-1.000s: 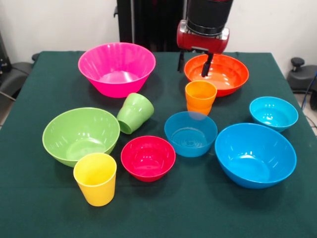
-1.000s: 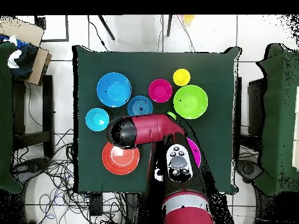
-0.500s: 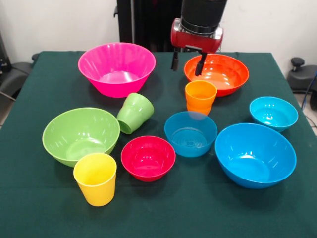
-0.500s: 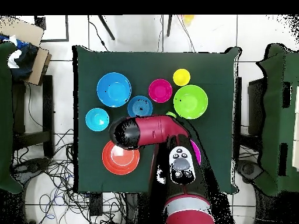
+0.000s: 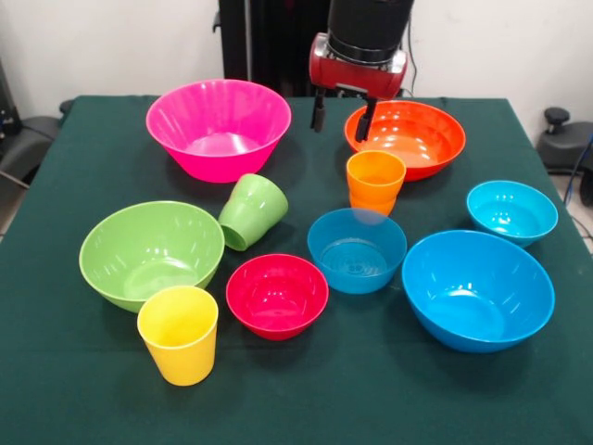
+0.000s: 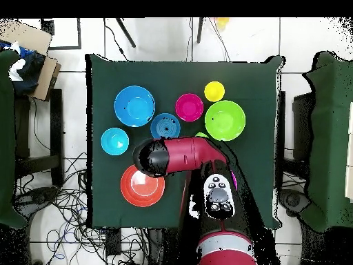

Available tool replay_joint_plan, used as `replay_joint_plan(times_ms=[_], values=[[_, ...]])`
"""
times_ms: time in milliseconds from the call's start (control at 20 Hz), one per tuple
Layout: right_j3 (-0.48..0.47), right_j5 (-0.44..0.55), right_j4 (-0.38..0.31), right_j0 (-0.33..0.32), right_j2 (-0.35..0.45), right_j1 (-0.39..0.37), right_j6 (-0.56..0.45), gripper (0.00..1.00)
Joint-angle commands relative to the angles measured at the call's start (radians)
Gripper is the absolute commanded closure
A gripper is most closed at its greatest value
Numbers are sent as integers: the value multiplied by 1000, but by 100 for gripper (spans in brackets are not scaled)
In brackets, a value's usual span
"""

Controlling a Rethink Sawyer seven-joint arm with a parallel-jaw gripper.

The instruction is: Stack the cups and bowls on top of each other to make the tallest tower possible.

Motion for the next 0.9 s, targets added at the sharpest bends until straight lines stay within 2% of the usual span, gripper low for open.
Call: replay_joint_plan(times_ms=[50, 900], values=[[-41, -32, 19, 14, 26, 9, 97, 0], [-124, -117, -14, 37, -24, 111, 108, 0]])
